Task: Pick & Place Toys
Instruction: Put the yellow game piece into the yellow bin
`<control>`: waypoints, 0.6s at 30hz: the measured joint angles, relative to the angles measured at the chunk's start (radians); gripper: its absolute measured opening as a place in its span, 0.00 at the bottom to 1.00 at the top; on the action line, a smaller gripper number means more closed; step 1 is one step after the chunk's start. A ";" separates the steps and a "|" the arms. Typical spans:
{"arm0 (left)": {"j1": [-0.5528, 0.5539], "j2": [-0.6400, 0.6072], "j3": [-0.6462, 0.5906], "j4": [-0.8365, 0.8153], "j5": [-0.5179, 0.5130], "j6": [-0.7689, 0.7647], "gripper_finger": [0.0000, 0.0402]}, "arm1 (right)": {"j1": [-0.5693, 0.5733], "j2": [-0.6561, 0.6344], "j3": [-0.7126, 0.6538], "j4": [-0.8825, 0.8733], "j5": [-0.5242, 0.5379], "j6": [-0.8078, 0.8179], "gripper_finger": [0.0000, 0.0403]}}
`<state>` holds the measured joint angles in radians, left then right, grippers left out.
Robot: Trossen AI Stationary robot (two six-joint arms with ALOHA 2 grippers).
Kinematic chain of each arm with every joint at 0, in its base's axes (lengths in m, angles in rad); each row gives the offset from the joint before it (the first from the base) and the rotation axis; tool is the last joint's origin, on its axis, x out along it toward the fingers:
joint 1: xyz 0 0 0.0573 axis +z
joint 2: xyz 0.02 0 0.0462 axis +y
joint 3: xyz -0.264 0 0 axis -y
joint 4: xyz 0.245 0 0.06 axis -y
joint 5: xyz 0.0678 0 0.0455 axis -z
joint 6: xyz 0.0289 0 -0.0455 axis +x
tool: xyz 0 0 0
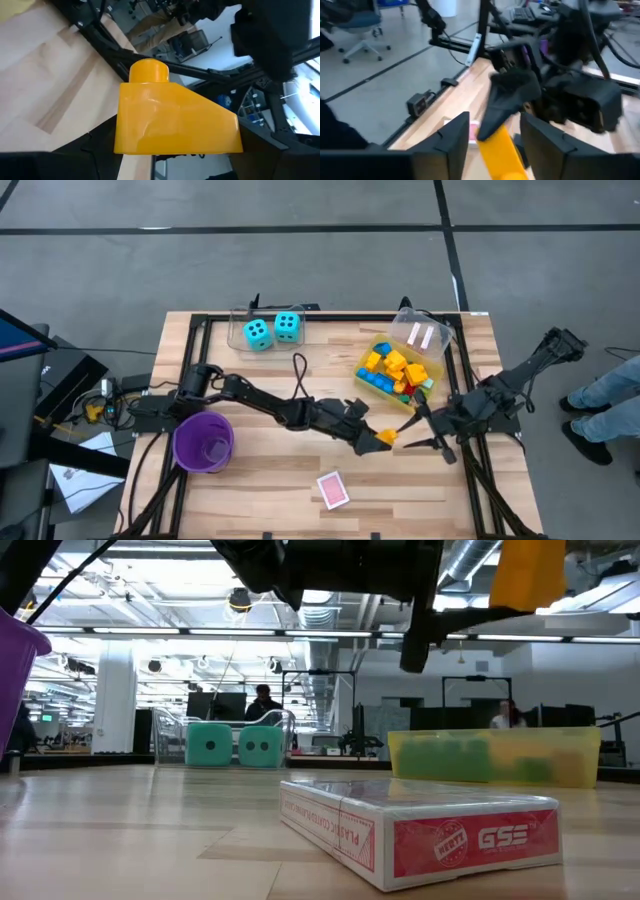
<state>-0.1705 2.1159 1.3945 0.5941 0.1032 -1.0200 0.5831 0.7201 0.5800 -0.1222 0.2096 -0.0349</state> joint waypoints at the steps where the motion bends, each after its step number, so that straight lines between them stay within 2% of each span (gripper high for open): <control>1: -0.001 0.000 0.000 0.008 0.000 -0.005 0.70 | 0.000 0.005 0.000 0.003 0.016 0.000 0.42; 9: -0.005 0.000 0.000 0.090 0.000 -0.015 0.70 | -0.001 0.070 0.000 0.000 0.028 -0.003 0.63; 18: -0.013 0.000 0.000 0.127 0.001 -0.018 0.70 | -0.001 0.147 0.000 0.006 0.031 -0.002 0.64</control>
<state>-0.1831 2.1159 1.3949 0.7210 0.1040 -1.0378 0.5823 0.8675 0.5804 -0.1158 0.2401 -0.0372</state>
